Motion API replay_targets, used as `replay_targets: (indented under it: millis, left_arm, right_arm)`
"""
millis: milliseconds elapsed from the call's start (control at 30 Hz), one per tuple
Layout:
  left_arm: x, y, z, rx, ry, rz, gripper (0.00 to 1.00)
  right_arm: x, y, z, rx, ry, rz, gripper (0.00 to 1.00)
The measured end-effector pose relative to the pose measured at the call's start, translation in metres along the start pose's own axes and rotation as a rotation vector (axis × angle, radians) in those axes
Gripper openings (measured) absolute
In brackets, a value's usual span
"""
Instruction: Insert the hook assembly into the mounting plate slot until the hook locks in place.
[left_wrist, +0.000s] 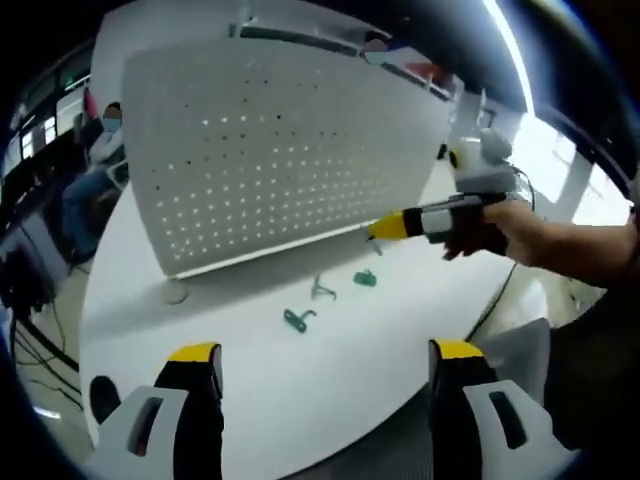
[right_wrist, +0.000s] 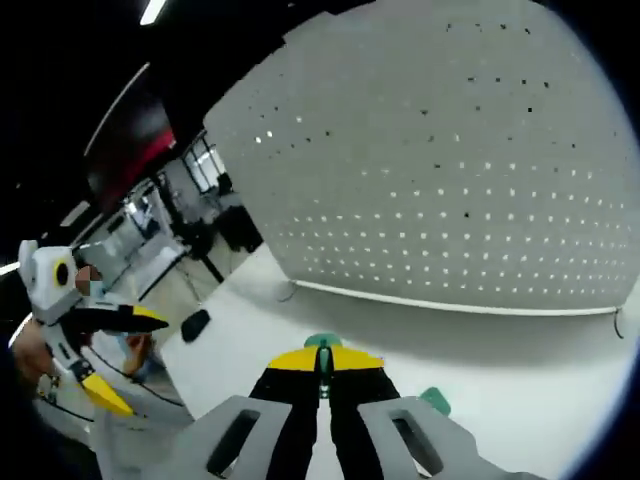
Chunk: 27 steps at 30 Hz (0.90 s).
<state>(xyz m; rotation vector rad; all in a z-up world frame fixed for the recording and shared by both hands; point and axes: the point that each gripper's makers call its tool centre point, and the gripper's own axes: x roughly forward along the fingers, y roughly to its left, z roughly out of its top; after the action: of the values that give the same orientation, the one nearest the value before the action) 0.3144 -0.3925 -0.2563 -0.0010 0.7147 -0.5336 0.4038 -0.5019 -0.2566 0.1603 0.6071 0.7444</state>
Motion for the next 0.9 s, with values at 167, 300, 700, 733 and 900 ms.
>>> replay_targets:
  millis: [167,300,700,733,900]
  left_arm:
    - [0.008,-0.012,0.009,-0.025,-0.022,-0.044,0.78]
    - [0.014,-0.021,0.019,-0.075,-0.059,-0.087,0.71]
    - [0.017,-0.049,0.044,-0.216,-0.146,-0.247,0.38]
    - [0.017,-0.047,0.044,-0.217,-0.149,-0.244,0.37]
    - [0.016,-0.051,0.047,-0.216,-0.16,-0.257,0.36]
  right_arm:
    - [-0.018,0.034,0.016,-0.018,-0.084,0.046,0.0]
    - [-0.027,0.057,0.017,0.014,-0.112,0.109,0.0]
    - [-0.039,0.081,0.009,0.012,-0.182,0.138,0.0]
    - [-0.041,0.083,0.012,0.02,-0.202,0.14,0.0]
    - [-0.047,0.093,0.019,0.018,-0.249,0.159,0.0]
